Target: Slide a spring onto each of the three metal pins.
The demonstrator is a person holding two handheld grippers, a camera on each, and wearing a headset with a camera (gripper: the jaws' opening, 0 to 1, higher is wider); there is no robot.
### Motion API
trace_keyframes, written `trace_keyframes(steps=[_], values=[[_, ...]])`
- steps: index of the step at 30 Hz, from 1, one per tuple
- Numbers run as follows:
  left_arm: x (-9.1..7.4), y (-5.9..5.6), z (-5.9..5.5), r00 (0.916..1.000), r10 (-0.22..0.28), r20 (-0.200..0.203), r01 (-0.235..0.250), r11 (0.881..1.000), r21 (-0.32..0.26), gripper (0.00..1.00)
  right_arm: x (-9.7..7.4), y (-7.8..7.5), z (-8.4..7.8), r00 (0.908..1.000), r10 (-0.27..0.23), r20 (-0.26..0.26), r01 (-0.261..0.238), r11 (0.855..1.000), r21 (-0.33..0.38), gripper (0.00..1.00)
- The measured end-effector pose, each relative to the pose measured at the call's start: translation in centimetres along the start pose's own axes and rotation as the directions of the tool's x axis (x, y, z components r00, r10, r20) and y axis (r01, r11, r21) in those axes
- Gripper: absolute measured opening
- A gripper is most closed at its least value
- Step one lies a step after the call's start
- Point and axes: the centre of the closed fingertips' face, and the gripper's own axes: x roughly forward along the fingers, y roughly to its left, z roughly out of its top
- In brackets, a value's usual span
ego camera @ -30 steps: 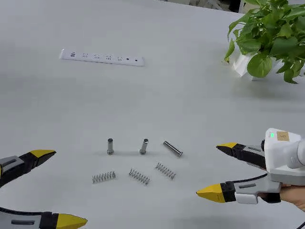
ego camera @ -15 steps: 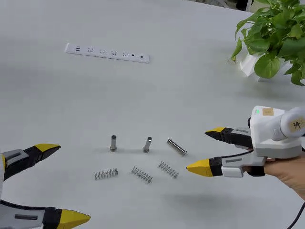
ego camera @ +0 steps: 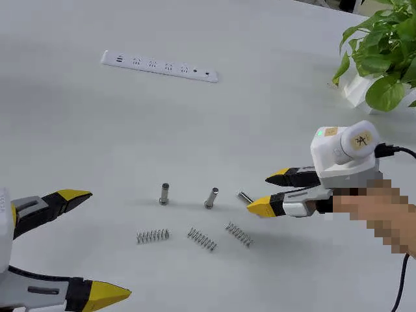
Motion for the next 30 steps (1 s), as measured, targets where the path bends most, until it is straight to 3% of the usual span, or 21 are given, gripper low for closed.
trace_keyframes(steps=[8, 17, 30], values=[[0.2, 0.2, 0.1, 0.9999, 0.001, 0.012, -0.001, 1.0, -0.017, 0.95, 2.0, -1.1, -0.1, 0.9961, 0.012, -0.088, -0.01, 1.0, 0.016, 0.32], [0.3, 0.6, -0.2, 0.9997, 0.006, 0.022, -0.005, 0.999, -0.038, 0.94, 3.7, -1.9, -1.0, 0.981, 0.013, -0.194, -0.014, 1.0, -0.003, 0.21], [0.3, 1.0, -0.5, 0.9994, 0.015, 0.03, -0.013, 0.999, -0.052, 0.94, 5.0, -2.1, -1.9, 0.9624, 0.02, -0.271, -0.022, 1.0, -0.007, 0.13]])
